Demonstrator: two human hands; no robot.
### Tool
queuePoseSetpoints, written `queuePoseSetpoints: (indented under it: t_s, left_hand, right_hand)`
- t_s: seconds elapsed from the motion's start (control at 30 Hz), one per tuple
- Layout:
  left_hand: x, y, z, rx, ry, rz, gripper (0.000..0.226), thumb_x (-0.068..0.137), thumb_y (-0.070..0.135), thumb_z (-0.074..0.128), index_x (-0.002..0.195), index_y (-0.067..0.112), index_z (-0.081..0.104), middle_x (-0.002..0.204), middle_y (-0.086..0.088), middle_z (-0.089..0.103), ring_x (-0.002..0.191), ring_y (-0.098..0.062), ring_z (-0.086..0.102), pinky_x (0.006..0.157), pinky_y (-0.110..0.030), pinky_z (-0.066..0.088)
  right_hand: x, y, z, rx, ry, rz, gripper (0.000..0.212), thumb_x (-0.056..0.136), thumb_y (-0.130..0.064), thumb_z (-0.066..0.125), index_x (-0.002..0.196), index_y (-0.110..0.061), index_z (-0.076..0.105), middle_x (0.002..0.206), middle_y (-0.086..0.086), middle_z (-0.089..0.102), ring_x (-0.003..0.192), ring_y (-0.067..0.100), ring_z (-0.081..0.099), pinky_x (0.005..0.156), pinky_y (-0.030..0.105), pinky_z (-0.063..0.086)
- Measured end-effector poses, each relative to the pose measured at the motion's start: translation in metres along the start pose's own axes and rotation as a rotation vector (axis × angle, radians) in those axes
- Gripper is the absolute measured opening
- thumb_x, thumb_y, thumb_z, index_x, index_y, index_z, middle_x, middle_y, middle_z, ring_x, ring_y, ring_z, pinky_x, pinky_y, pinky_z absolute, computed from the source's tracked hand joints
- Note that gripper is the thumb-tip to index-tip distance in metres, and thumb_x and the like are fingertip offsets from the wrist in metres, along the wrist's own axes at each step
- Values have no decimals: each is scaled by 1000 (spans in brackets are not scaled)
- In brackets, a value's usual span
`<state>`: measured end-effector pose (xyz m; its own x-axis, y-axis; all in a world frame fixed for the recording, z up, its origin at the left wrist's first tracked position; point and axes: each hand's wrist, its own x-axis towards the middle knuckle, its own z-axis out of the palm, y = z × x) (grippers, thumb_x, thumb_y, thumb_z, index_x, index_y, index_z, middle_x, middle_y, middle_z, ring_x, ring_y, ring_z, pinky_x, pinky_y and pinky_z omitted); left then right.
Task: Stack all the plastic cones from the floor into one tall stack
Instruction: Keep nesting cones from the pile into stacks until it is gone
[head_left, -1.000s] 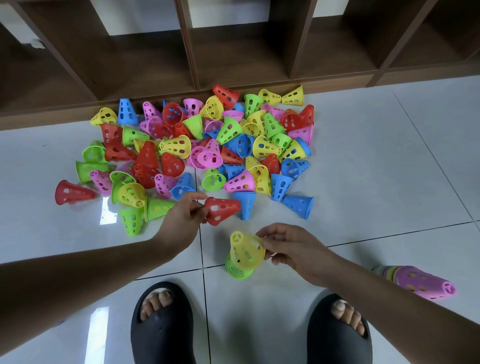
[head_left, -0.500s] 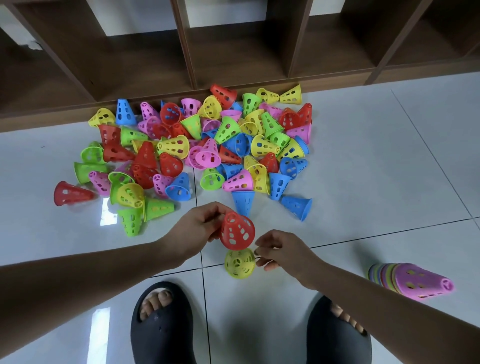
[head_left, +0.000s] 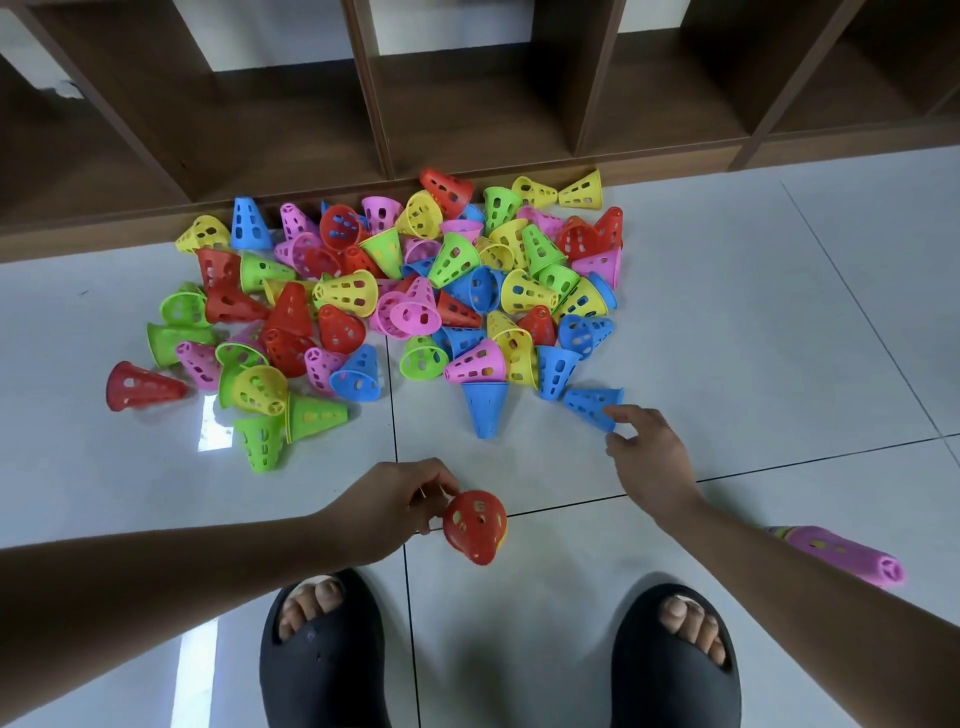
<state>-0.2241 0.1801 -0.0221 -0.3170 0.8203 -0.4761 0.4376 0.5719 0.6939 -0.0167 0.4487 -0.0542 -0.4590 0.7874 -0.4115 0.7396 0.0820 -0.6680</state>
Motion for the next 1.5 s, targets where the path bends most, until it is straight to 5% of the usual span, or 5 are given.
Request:
queuePoseSetpoints:
  t_s: [0.2, 0.43, 0.73, 0.97, 1.5]
  left_hand:
    - [20, -25, -22, -13, 160, -109, 15, 101, 20, 63, 104, 35, 67, 87, 10, 77, 71, -5, 74, 66, -28, 54]
    - [43, -48, -61, -188, 372, -220, 39, 102, 15, 62, 135, 32, 52, 96, -4, 76, 71, -14, 78, 64, -45, 65]
    - [55, -58, -87, -347, 432, -337, 44, 103, 24, 57, 145, 33, 51, 126, 1, 68, 78, -14, 81, 54, -30, 56]
    - [54, -56, -85, -389, 455, -314, 31, 105, 18, 58, 135, 25, 63, 128, 2, 68, 80, -14, 81, 60, -32, 57]
    - [27, 14, -64, -426, 388, -42, 7, 101, 11, 69, 101, 17, 72, 80, 6, 71, 67, -10, 63, 60, -14, 45]
  right_hand:
    - [-4, -6, -4, 92, 17, 40, 32, 103, -17, 53, 125, -35, 67, 117, -3, 73, 74, 6, 65, 60, 25, 47]
    - [-23, -29, -7, 283, 96, -39, 16, 100, -19, 63, 90, -28, 71, 85, -11, 73, 74, 10, 69, 63, 27, 48]
    - [-54, -51, 15, 713, -367, 3, 18, 102, -2, 61, 111, -7, 75, 87, 14, 73, 76, 26, 63, 66, 34, 48]
    - [-74, -51, 27, 510, -580, -57, 25, 102, 2, 56, 111, -12, 74, 86, 14, 74, 75, 21, 65, 66, 34, 49]
    - [-47, -44, 41, -21, -471, -193, 18, 96, -15, 64, 94, -31, 73, 87, -12, 72, 74, 11, 71, 60, 22, 49]
